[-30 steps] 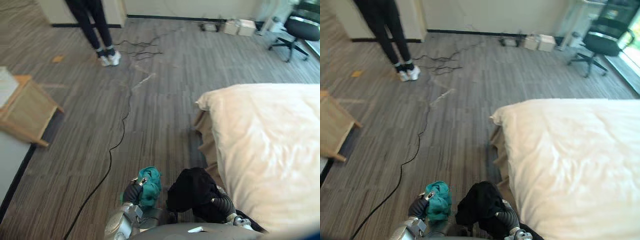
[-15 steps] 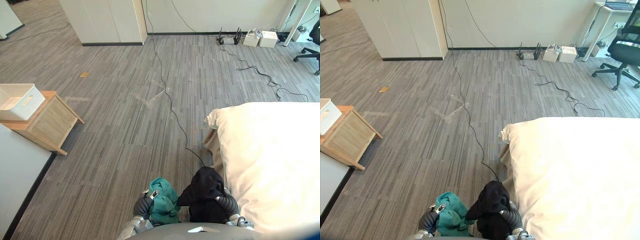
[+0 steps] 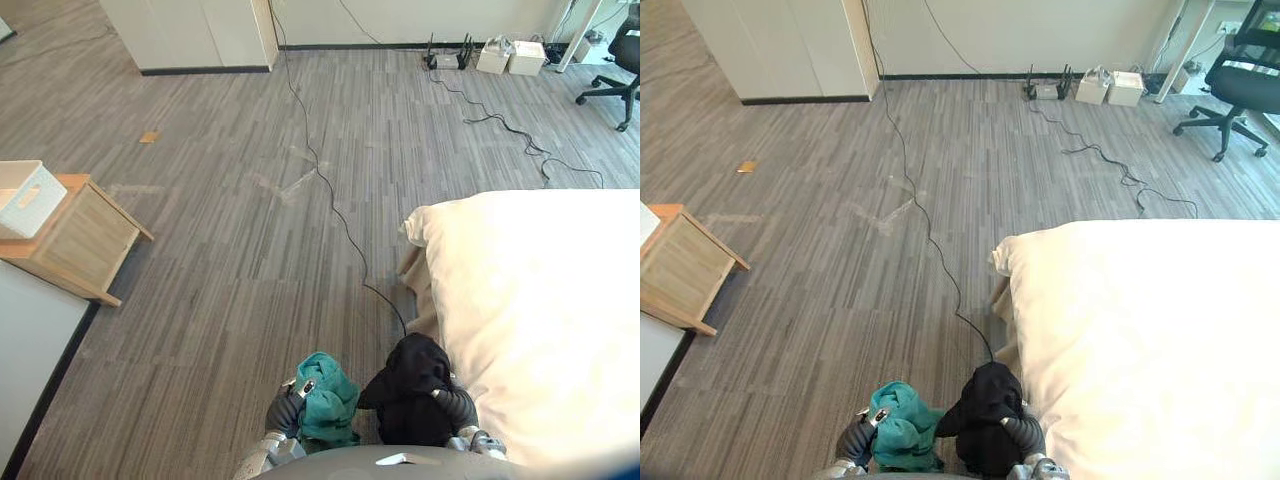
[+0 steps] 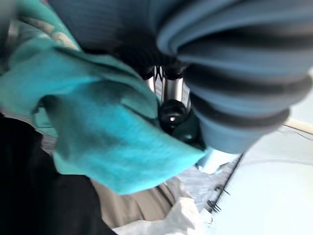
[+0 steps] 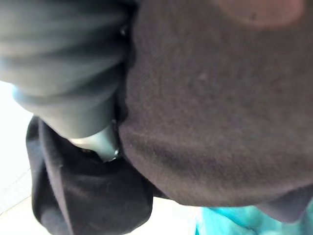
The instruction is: Tidy the bed and pick cloth on bed and put in laundry
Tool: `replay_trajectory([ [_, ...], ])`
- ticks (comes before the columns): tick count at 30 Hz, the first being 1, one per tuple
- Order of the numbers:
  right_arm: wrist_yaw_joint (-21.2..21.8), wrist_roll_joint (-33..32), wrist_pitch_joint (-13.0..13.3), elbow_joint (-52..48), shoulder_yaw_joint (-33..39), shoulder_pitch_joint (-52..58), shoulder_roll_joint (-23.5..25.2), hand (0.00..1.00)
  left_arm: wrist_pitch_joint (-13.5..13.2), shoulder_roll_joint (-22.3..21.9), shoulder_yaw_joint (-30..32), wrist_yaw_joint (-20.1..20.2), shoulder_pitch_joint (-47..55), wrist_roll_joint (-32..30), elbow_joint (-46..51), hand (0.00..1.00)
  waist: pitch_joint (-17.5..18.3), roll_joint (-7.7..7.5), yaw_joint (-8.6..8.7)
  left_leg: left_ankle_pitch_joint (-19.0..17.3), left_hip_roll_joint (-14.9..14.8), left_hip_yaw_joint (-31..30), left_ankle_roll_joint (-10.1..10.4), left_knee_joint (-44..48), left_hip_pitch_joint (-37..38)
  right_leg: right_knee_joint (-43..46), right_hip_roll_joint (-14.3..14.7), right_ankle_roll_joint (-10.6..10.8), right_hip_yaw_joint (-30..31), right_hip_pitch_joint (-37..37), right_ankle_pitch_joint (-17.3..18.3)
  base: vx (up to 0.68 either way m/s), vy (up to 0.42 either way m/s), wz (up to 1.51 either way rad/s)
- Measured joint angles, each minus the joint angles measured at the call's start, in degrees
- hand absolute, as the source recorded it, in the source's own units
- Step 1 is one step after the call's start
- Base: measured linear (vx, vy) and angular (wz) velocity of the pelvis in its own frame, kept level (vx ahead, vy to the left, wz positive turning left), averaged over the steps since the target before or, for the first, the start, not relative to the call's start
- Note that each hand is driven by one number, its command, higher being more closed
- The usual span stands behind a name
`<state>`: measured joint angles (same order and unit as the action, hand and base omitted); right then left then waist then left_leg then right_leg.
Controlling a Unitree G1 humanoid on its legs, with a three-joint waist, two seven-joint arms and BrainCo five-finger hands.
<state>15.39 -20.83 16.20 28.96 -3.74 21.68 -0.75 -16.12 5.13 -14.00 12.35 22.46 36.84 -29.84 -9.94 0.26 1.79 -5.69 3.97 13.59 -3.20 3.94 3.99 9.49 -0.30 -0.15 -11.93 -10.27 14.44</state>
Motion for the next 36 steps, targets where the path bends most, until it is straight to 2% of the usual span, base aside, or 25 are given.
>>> replay_trajectory([
  [2, -1.66, 1.05, 0.57, 0.04, -0.20, -0.33, -0.24, 1.00, -0.70, 0.07, 0.06, 0.44, -0.65, 0.89, -0.76, 1.00, -0.30, 0.56, -0.44, -2.57, -0.83, -0.08, 0.70, 6.39, -3.27, 0.16, 0.01, 0.00, -0.47, 0.05, 0.00, -0.02, -0.055, 0.14],
  [3, -2.77, 2.07, 0.65, -0.10, -0.27, -0.53, -0.79, 1.00, -0.92, -0.02, 0.63, 0.48, -1.01, 0.87, -0.72, 1.00, -0.95, 1.24, -0.47, -4.10, -1.65, -0.03, 2.62, 13.92, -6.84, 0.45, -0.24, -0.06, -2.03, -0.08, 0.03, 0.01, -0.020, 0.24],
  [5, -3.80, 2.11, 0.77, -0.60, -0.79, -0.27, -1.80, 1.00, -1.20, -0.50, 0.75, 0.52, -1.05, 0.88, -0.24, 1.00, -1.71, 1.99, -0.53, -4.40, -2.46, 0.40, 3.15, 21.86, -10.32, 0.66, -0.78, -0.79, -3.86, -0.47, 0.46, 0.02, -0.008, 0.23],
  [6, -4.65, 2.90, 1.07, -0.91, -1.25, -0.29, -2.65, 1.00, -1.21, -1.01, 0.76, 0.51, -1.19, 0.85, -0.08, 1.00, -2.74, 2.97, -1.12, -4.33, -3.18, 1.36, 3.26, 26.55, -12.26, 0.62, -1.00, -1.85, -4.76, -1.33, 1.13, 0.00, 0.024, 0.15],
  [10, -6.79, 5.88, 1.22, -1.11, -2.26, -0.71, -2.71, 1.00, -1.19, -2.28, 0.41, 0.18, -1.29, 0.88, 0.16, 1.00, -4.14, 4.11, -1.36, -4.07, -2.71, 2.17, 3.67, 27.11, -12.66, -0.34, -1.73, -2.22, -5.90, -2.21, 1.55, -0.02, 0.047, 0.13],
  [11, -7.08, 6.67, 1.27, -1.12, -2.31, -0.93, -2.58, 1.00, -1.27, -2.04, 0.44, -0.05, -1.37, 0.87, 0.60, 1.00, -4.83, 3.68, -1.32, -3.27, -2.66, 2.86, 4.96, 28.68, -13.06, -0.59, -2.26, -2.18, -6.16, -2.72, 1.48, -0.04, 0.046, 0.14],
  [12, -7.29, 7.23, 1.32, -1.05, -2.51, -1.70, -2.52, 1.00, -2.01, -1.56, 0.44, -0.29, -1.26, 0.89, 1.30, 1.00, -6.30, 3.38, -1.36, -6.07, -2.63, 3.72, 3.67, 28.62, -13.20, -0.53, -3.23, -2.14, -6.42, -3.99, 1.44, -0.06, 0.042, 0.18],
  [13, -7.75, 7.83, 1.32, -0.91, -2.30, -1.52, -2.98, 1.00, -2.27, -1.66, 0.27, -0.98, -1.26, 0.96, 1.05, 1.00, -6.80, 3.52, -1.37, -6.74, -3.27, 3.39, 3.33, 26.47, -13.41, -0.70, -3.70, -2.14, -6.40, -5.30, 1.46, -0.05, 0.038, 0.13],
  [15, -8.47, 9.01, 1.60, -0.24, -2.41, -1.70, -3.22, 1.00, -3.06, -1.64, -0.92, -1.48, -0.92, 2.15, 0.96, 1.00, -6.62, 3.94, -1.39, -4.40, -5.13, 2.96, 3.57, 20.80, -13.67, -1.90, -3.79, -1.36, -6.39, -6.48, 1.85, -0.01, 0.096, 0.03],
  [17, -9.07, 9.92, 2.43, 0.25, -2.49, -2.45, -3.54, 1.00, -3.40, -1.69, -1.78, -1.44, -0.98, 2.52, 0.48, 1.00, -6.07, 4.65, -1.35, -2.53, -7.53, 2.19, 3.29, 18.06, -14.20, -1.05, -3.81, -0.39, -5.78, -6.69, 4.15, 0.10, 0.221, -0.09],
  [18, -7.89, 9.77, 4.62, 1.78, -2.73, -3.00, -4.09, 1.00, -3.37, -1.87, -1.74, -1.43, -0.98, 2.55, 0.12, 1.00, -5.75, 4.87, -1.26, -1.26, -8.02, 2.87, 2.32, 18.71, -14.17, 0.43, -4.41, 0.85, -4.50, -6.63, 5.68, 0.14, 0.209, -0.17],
  [19, -7.62, 9.79, 5.09, 2.36, -2.96, -3.23, -4.27, 1.00, -3.37, -1.82, -1.69, -1.43, -0.96, 2.57, 0.11, 1.00, -5.68, 4.73, -1.38, -1.52, -7.90, 3.09, 1.14, 19.27, -14.07, 1.23, -5.05, 1.30, -4.03, -6.49, 6.30, 0.27, 0.322, -0.41],
  [21, -6.45, 9.96, 5.53, 3.80, -5.17, -3.12, -4.46, 1.00, -3.36, -1.67, -1.66, -1.44, -0.65, 2.57, 0.09, 1.00, -3.74, 3.77, -2.06, -7.81, -6.13, 5.43, -0.80, 23.32, -15.26, 4.67, -8.49, 3.58, -2.19, -4.64, 8.73, 0.31, 0.268, -0.41],
  [22, -6.27, 10.06, 5.55, 3.81, -5.70, -2.98, -4.40, 1.00, -3.37, -1.48, -1.63, -1.44, -0.66, 2.57, 0.01, 1.00, -3.07, 3.54, -2.09, -8.94, -5.61, 5.82, -1.03, 23.69, -15.54, 6.60, -9.26, 4.41, -1.57, -3.67, 8.68, 0.33, 0.200, -0.21],
  [23, -5.42, 11.07, 6.14, 3.05, -6.20, -2.89, -4.74, 1.00, -3.48, -1.63, -1.40, -1.46, -0.83, 2.56, -0.49, 1.00, -2.51, 3.33, -2.27, -10.69, -5.29, 6.30, -1.77, 24.36, -15.71, 14.24, -10.53, 4.89, 0.06, 0.00, 8.50, 0.34, 0.185, -0.12],
  [24, -4.79, 11.16, 7.47, 2.44, -6.34, -2.78, -4.56, 1.00, -4.65, -1.27, -1.31, -1.40, -0.76, 2.50, -0.41, 1.00, -2.39, 3.07, -2.12, -12.06, -4.87, 6.49, -1.95, 24.46, -14.65, 25.84, -12.10, 5.70, 1.61, 5.20, 6.48, 0.33, 0.183, -0.09],
  [25, -4.42, 11.16, 8.16, 2.31, -6.35, -2.74, -4.59, 1.00, -5.29, -0.98, -1.15, -1.41, -0.75, 2.49, -0.34, 1.00, -2.54, 2.49, -2.16, -12.65, -4.68, 6.58, -1.78, 24.38, -13.86, 32.07, -12.85, 5.47, 2.40, 7.99, 4.36, 0.34, 0.142, -0.02],
  [26, -4.10, 11.15, 9.21, 2.29, -6.45, -2.73, -4.40, 1.00, -6.09, 0.05, -1.08, -1.41, -0.77, 2.49, -0.21, 1.00, -2.98, 1.15, -2.15, -13.93, -4.12, 6.55, -1.42, 23.87, -11.48, 43.52, -14.29, 5.63, 3.21, 12.90, 2.55, 0.37, 0.083, -0.01],
  [27, -3.11, 11.02, 9.90, 2.36, -6.78, -2.71, -4.38, 1.00, -6.19, 0.82, -0.99, -1.41, -0.82, 2.55, -0.61, 1.00, -3.30, 0.40, -2.11, -14.63, -3.66, 6.43, -1.05, 22.41, -8.24, 50.09, -15.33, 4.97, 2.94, 16.28, 2.96, 0.47, 0.073, 0.02],
  [28, -2.05, 10.98, 10.56, 2.35, -7.15, -2.67, -4.55, 1.00, -6.18, 0.93, -0.71, -1.42, -0.81, 2.56, -1.32, 1.00, -3.37, 0.43, -1.80, -14.59, -3.56, 6.29, -1.15, 20.46, -5.19, 52.30, -15.67, 4.11, 1.56, 18.85, 3.79, 0.42, 0.044, 0.05],
  [31, -0.12, 10.89, 12.58, 1.58, -7.22, -2.37, -4.51, 1.00, -6.04, 0.81, -0.66, -1.46, -1.60, 2.58, -1.40, 1.00, -3.35, -0.06, -0.24, -14.64, -3.65, 4.25, -0.56, 16.50, 0.12, 49.48, -15.68, 2.45, -3.24, 24.56, 5.56, 0.41, 0.003, 0.31],
  [33, 1.27, 10.67, 14.33, -0.08, -7.17, -1.43, -4.75, 1.00, -5.15, 0.53, -0.52, -1.46, -3.73, 3.54, -1.48, 1.00, -3.91, 0.75, 0.92, -15.22, -4.84, 1.20, 1.24, 14.83, 3.31, 39.83, -14.59, 1.84, -6.66, 28.52, 5.65, 0.51, -0.100, 0.63],
  [34, 1.83, 10.45, 15.21, -0.58, -7.07, -1.46, -5.48, 1.00, -4.72, 0.44, -0.49, -1.40, -4.76, 4.87, -1.94, 1.00, -4.44, 1.41, 1.36, -15.84, -5.96, 0.31, 2.37, 14.59, 4.82, 34.47, -13.50, 2.13, -6.99, 29.66, 4.85, 0.59, -0.185, 0.80],
  [35, 2.51, 10.28, 16.12, -1.19, -7.05, -1.49, -6.22, 1.00, -4.31, 0.35, -0.29, -1.38, -5.95, 6.04, -3.20, 1.00, -4.98, 2.04, 2.07, -16.81, -7.26, -1.39, 4.13, 14.19, 7.14, 27.78, -12.57, 2.60, -6.59, 30.99, 1.53, 0.50, -0.192, 0.71],
  [36, 2.91, 10.19, 16.45, -1.22, -7.02, -1.45, -6.33, 1.00, -4.10, 0.45, 0.81, -1.28, -6.27, 7.00, -3.85, 1.00, -5.04, 1.93, 2.35, -17.55, -8.03, -2.34, 5.46, 14.03, 8.75, 23.27, -12.46, 2.78, -5.94, 32.00, -1.58, 0.54, -0.255, 0.76],
])
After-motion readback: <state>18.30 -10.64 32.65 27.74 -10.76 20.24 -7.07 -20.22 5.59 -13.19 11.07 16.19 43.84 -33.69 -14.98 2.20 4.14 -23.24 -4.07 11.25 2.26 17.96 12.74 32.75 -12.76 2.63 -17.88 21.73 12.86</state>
